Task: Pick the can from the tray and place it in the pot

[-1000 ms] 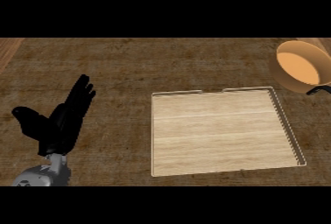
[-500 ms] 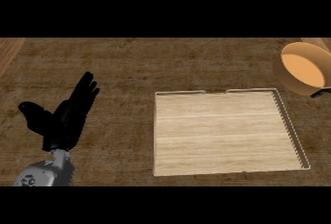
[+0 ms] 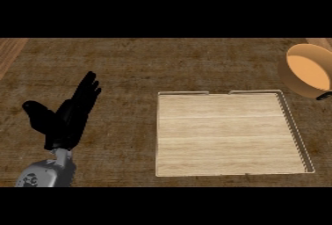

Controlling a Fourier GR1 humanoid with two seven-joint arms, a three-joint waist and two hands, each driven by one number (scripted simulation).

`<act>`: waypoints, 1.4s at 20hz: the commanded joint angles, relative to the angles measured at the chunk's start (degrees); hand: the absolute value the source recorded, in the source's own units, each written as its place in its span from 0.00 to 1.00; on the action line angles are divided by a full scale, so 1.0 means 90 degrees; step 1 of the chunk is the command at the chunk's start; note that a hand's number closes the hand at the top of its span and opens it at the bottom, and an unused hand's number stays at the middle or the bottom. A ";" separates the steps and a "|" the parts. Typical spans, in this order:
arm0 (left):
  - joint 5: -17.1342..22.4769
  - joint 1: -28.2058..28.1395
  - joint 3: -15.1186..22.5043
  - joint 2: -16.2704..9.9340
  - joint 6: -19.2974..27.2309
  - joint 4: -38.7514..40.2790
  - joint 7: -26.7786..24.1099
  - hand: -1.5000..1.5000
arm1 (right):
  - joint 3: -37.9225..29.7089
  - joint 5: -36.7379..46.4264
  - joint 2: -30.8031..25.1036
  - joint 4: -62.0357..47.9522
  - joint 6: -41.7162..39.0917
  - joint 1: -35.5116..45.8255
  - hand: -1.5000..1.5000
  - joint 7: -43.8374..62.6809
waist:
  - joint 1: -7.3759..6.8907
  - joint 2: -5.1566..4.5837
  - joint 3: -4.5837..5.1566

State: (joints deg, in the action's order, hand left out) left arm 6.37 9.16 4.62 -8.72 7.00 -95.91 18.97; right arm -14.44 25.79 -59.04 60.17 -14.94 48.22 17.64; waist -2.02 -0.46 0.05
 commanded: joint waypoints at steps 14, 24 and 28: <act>-0.0032 -0.0427 0.0063 0.0112 -0.0148 -0.0270 -0.0173 0.50 | 0.0107 0.0513 0.1370 -0.3672 0.0621 0.1481 0.00 -0.0454 | -0.0072 -0.0024 -0.0010; -0.0306 -0.0119 0.0228 0.0424 0.0178 -0.0110 -0.0071 0.50 | -0.1266 -0.0514 0.1416 -0.3993 0.2034 0.1655 0.00 -0.1548 | 0.0019 -0.0027 -0.0024; -0.0016 -0.0062 -0.0172 0.0129 -0.0128 0.0112 -0.0167 0.50 | -0.1657 -0.0677 0.1085 -0.4222 0.2606 0.1651 0.00 -0.1885 | -0.0010 -0.0054 -0.0018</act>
State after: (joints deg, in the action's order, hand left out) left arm 5.08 9.14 4.47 -6.63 7.15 -95.68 18.32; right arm -25.88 21.57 -47.71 23.31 3.35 63.49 4.27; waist -1.98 -0.85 -0.13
